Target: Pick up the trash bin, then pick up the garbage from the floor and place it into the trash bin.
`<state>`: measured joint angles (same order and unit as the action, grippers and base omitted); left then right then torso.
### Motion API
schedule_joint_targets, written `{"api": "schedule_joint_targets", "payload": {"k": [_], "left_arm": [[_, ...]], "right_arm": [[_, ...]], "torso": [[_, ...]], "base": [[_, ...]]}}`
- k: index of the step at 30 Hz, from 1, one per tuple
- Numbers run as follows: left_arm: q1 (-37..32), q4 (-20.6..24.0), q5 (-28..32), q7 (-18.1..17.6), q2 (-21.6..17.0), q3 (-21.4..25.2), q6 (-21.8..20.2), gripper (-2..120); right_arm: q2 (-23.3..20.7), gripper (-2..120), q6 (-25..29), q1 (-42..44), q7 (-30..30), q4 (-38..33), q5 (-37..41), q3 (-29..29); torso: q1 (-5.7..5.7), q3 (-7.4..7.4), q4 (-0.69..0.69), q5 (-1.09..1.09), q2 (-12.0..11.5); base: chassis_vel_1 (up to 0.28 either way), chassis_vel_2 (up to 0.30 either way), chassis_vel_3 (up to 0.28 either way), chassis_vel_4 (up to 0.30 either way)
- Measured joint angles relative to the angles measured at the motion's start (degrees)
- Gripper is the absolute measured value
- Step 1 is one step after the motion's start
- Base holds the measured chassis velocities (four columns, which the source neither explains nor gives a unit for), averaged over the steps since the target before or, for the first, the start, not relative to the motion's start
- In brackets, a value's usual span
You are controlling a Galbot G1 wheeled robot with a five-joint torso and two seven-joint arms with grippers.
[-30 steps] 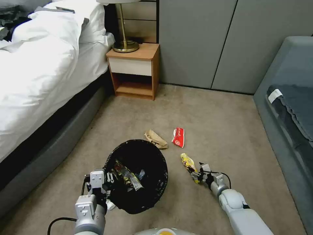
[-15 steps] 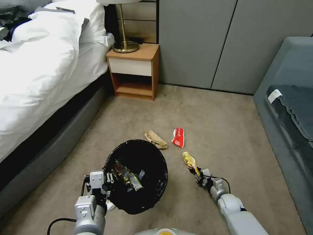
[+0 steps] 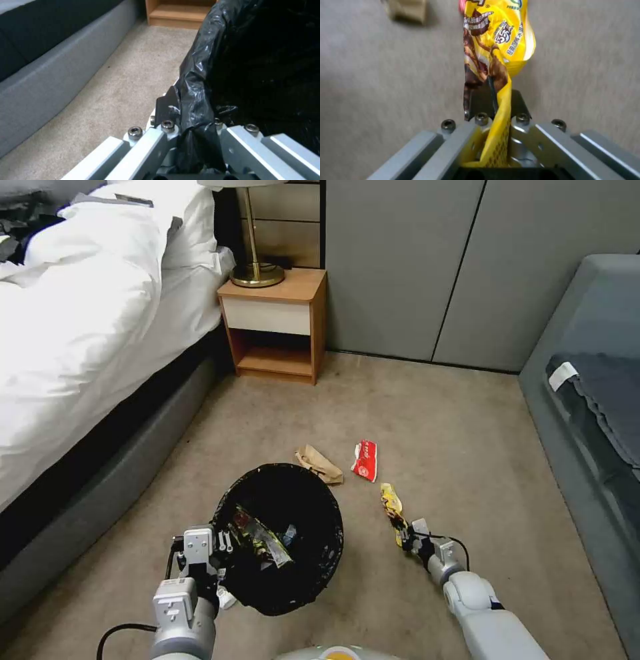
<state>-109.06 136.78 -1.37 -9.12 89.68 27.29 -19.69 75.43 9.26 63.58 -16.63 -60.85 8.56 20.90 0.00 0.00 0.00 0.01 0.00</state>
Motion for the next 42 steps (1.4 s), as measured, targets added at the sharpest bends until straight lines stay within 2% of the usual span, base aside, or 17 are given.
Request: {"api": "schedule_joint_targets", "payload": {"k": [1,4,5,9,10,11,13,14,17,18,21,22,26,40,42], "left_arm": [[0.00,0.00,0.00,0.00,0.00,0.00,0.00,0],[0.10,0.00,0.02,0.01,-0.08,-0.06,-0.03,0],[0.10,0.00,0.02,0.01,-0.08,-0.06,-0.03,0],[0.18,-0.28,0.05,0.02,-0.22,-0.37,-0.09,0],[0.18,-0.28,0.05,0.02,-0.22,-0.37,-0.09,0],[0.18,-0.44,0.06,0.02,-0.26,-0.51,-0.11,0],[0.18,-0.71,0.08,0.06,-0.36,-0.83,-0.14,0],[0.18,-0.71,0.08,0.06,-0.36,-0.83,-0.14,0],[0.38,-0.99,0.08,0.08,-0.46,-1.03,-0.37,0],[0.38,-0.99,0.08,0.08,-0.46,-1.03,-0.37,0],[0.48,-1.01,0.11,0.13,-0.67,-1.17,-0.69,0],[0.48,-1.01,0.11,0.13,-0.67,-1.17,-0.69,0],[0.53,-0.95,0.41,0.19,-0.87,-1.28,-0.82,0],[0.81,-0.95,0.54,0.32,-0.72,-2.23,-0.97,0],[0.56,-0.86,0.57,0.34,-0.56,-2.93,-0.97,0]], "right_arm": [[0.00,0,0.00,0.00,0.00,0.00,0.00,0.00],[-0.85,0,-0.13,2.73,0.47,-8.55,1.84,0.44],[-0.85,0,-0.13,2.73,0.47,-8.55,1.84,0.44],[-2.07,0,-0.05,8.44,0.44,-23.94,5.08,2.01],[-2.07,0,-0.05,8.44,0.44,-23.94,5.08,2.01],[-2.32,0,0.25,9.89,-0.12,-28.29,5.84,2.36],[-2.84,0,1.91,13.04,-2.90,-38.93,8.44,2.64],[-2.84,0,1.91,13.04,-2.90,-38.93,8.44,2.64],[-3.47,0,4.25,16.33,-9.02,-49.74,10.74,1.19],[-3.47,0,4.25,16.33,-9.02,-49.74,10.74,1.19],[-4.11,0,5.36,18.87,-12.93,-55.70,9.10,-2.39],[-4.11,0,5.36,18.87,-12.93,-55.70,9.10,-2.39],[-5.02,0,6.52,21.52,-14.36,-55.68,3.19,-8.59],[-3.10,0,8.43,22.42,-14.83,-48.96,-2.02,-13.04],[-1.92,0,8.41,21.22,-14.22,-46.42,-2.84,-14.06]], "torso": [[0.00,0.00,0.00,0.00,0.00],[0.00,0.00,0.01,-0.01,0.00],[0.00,0.00,0.01,-0.01,0.00],[0.01,0.00,-0.01,-0.01,0.00],[0.01,0.00,-0.01,-0.01,0.00],[0.00,0.00,-0.01,-0.01,0.00],[0.00,0.00,0.00,-0.03,0.00],[0.00,0.00,0.00,-0.03,0.00],[0.00,-0.01,0.00,-0.03,0.00],[0.00,-0.01,0.00,-0.03,0.00],[0.00,-0.01,0.01,-0.02,0.00],[0.00,-0.01,0.01,-0.02,0.00],[0.00,-0.01,0.00,-0.01,0.00],[0.00,-0.01,-0.01,-0.04,0.00],[0.00,-0.01,0.00,0.03,0.00]], "base": [[0.000,0.000,0.000,0.000],[0.000,0.000,0.000,0.000],[0.000,0.000,0.000,0.000],[0.000,0.000,0.000,0.000],[0.000,0.000,0.000,0.000],[0.000,0.000,0.000,0.000],[0.000,0.000,0.000,0.000],[0.000,0.000,0.000,0.000],[0.000,0.000,0.000,0.000],[0.000,0.000,0.000,0.000],[0.000,0.000,0.000,0.000],[0.000,0.000,0.000,0.000],[0.000,0.000,0.000,0.000],[0.000,0.000,0.000,0.000],[0.000,0.000,0.000,0.000]]}}
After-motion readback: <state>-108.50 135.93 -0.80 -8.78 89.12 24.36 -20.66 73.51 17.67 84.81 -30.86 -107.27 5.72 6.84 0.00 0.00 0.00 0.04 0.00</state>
